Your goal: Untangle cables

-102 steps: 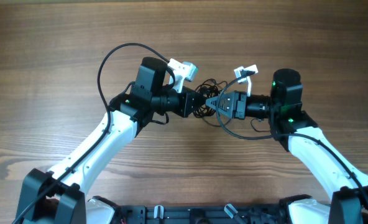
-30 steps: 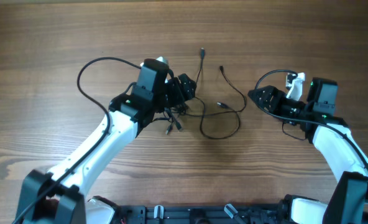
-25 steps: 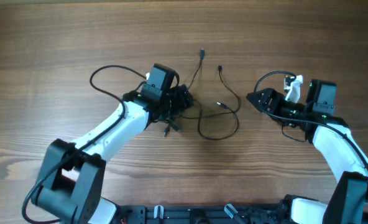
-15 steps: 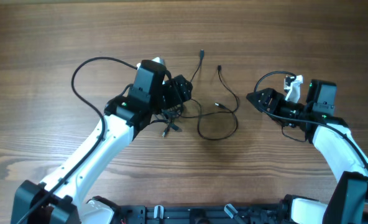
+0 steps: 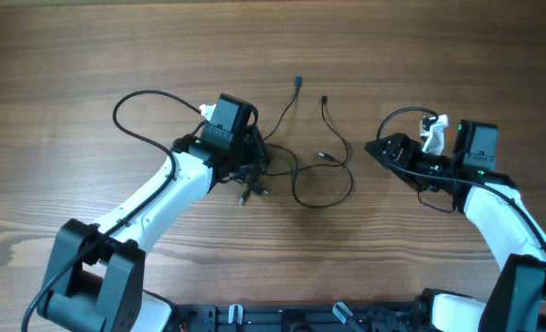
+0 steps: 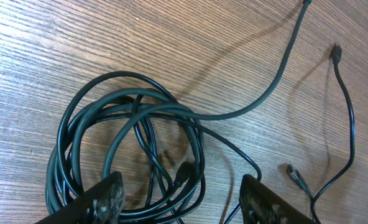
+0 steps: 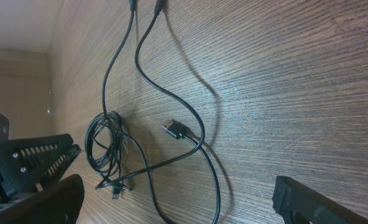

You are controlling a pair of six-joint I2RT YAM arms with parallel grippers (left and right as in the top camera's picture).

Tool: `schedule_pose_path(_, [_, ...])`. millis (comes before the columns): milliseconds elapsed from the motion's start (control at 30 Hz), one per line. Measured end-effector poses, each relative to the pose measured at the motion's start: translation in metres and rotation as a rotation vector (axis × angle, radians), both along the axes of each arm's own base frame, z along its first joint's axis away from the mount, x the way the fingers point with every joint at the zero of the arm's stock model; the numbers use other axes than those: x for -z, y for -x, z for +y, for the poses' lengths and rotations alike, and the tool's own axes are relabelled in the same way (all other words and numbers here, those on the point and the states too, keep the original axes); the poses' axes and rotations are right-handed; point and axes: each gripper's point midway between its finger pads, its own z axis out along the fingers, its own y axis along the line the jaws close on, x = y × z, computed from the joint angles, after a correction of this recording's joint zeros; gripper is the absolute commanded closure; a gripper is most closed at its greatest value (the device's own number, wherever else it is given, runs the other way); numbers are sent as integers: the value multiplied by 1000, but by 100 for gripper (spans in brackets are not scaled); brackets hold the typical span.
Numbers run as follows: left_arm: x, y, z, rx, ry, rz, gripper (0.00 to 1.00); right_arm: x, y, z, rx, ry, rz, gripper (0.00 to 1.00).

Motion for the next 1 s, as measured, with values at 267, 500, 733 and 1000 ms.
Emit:
schedule_pose_path(267, [0,-14,24,53,-70,-45,44,0,0,0,0,0,0,2])
schedule_pose_path(500, [26,-6,15,244,-84,8,54,1,1,0,0,-1,8,5])
schedule_pose_path(733, [29,-3,19,251,-108,19,57,1,1,0,0,-1,8,7])
schedule_pose_path(1000, [38,-1,28,233,-157,46,64,2,4,1,0,-4,23,7])
